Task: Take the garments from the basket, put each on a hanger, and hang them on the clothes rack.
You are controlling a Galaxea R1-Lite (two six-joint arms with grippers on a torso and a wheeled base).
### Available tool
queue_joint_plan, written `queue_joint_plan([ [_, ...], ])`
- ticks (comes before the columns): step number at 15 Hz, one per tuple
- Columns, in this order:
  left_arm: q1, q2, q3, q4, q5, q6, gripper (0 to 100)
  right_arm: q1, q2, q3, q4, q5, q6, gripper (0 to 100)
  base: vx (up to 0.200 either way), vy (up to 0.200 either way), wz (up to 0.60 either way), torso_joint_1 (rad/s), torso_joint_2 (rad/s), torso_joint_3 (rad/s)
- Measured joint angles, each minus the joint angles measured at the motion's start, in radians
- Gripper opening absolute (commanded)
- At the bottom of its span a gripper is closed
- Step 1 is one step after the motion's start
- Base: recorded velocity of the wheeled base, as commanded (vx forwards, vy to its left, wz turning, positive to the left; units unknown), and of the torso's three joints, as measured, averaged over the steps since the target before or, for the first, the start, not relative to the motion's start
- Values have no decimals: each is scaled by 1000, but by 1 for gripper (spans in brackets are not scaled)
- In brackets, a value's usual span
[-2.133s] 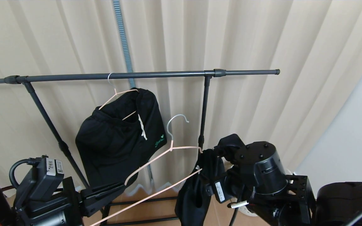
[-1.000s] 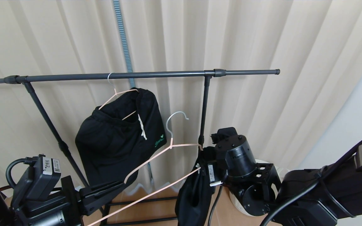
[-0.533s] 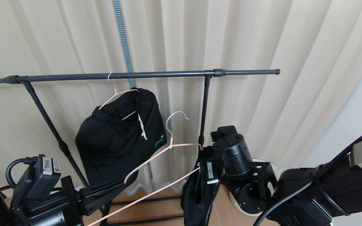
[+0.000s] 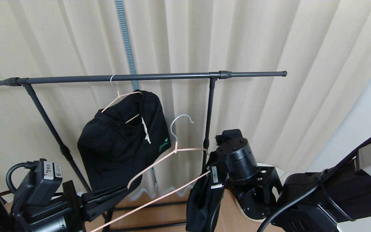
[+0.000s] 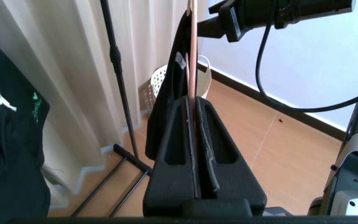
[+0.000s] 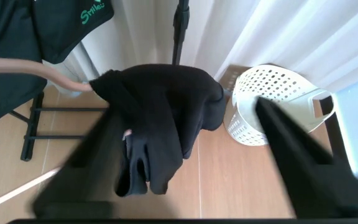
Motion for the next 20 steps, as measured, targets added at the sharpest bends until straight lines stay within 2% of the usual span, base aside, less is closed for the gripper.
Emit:
queue_joint_plan([
  [9,0,0,0,0,0,0,0,24,-3,8,-2,2,6,0,0,0,0,0,0,0],
  [14,-1,0,0,-1,0,0,0,51,-64,24,6,10,6,0,0,0,0,0,0,0],
  [20,-5,-3,0,0,0,0,0,78,-114,33,-2,105,40,0,0,0,0,0,0,0],
])
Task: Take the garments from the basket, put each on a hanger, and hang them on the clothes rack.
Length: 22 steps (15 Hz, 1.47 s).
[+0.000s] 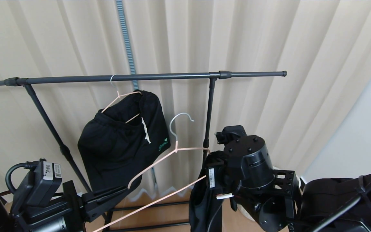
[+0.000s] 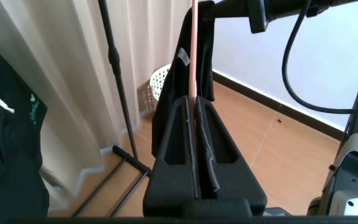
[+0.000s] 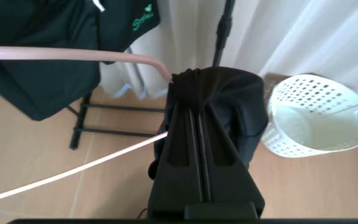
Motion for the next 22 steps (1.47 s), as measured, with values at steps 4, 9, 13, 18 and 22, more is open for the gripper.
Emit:
queue_joint_plan([
  [4,-1,-1,0,-12,0,-6,0,2,-46,5,0,97,26,0,0,0,0,0,0,0],
  [9,-3,-1,0,-50,-1,-14,0,2,-94,0,-22,129,36,0,0,0,0,0,0,0],
  [13,-13,-5,0,-49,0,-14,0,0,-114,-5,-53,127,27,0,0,0,0,0,0,0],
  [18,-26,-5,0,-46,0,-14,0,5,-155,1,-53,175,27,0,0,0,0,0,0,0],
  [22,-26,-5,0,-45,0,-15,0,54,-188,30,-53,245,26,0,0,0,0,0,0,0],
])
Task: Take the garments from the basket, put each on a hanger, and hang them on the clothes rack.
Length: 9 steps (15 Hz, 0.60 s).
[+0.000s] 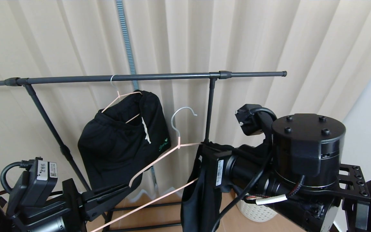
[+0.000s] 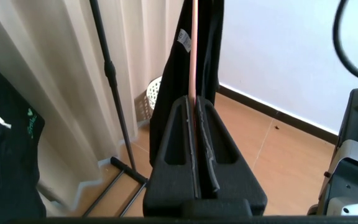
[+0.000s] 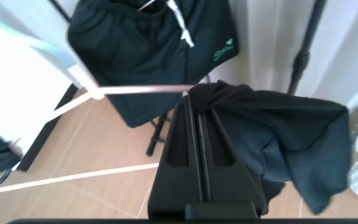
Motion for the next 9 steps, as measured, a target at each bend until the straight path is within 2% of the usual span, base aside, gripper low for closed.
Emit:
queue_joint_plan([
  [4,-8,-8,0,-1,0,-23,0,17,-16,3,0,82,-3,0,0,0,0,0,0,0],
  [9,-11,-31,0,-4,0,-27,0,39,-25,-36,-5,94,-33,0,0,0,0,0,0,0],
])
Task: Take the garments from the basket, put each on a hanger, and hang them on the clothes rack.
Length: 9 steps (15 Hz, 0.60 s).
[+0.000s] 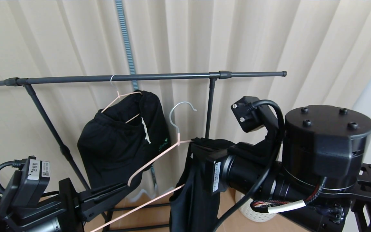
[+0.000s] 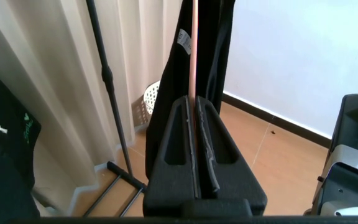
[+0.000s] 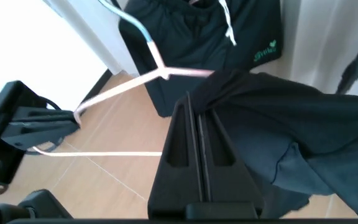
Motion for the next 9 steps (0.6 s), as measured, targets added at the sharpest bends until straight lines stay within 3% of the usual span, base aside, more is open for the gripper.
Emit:
queue_joint_plan([
  [9,-11,-20,0,1,0,0,0,19,-3,-37,1,45,-40,0,0,0,0,0,0,0],
])
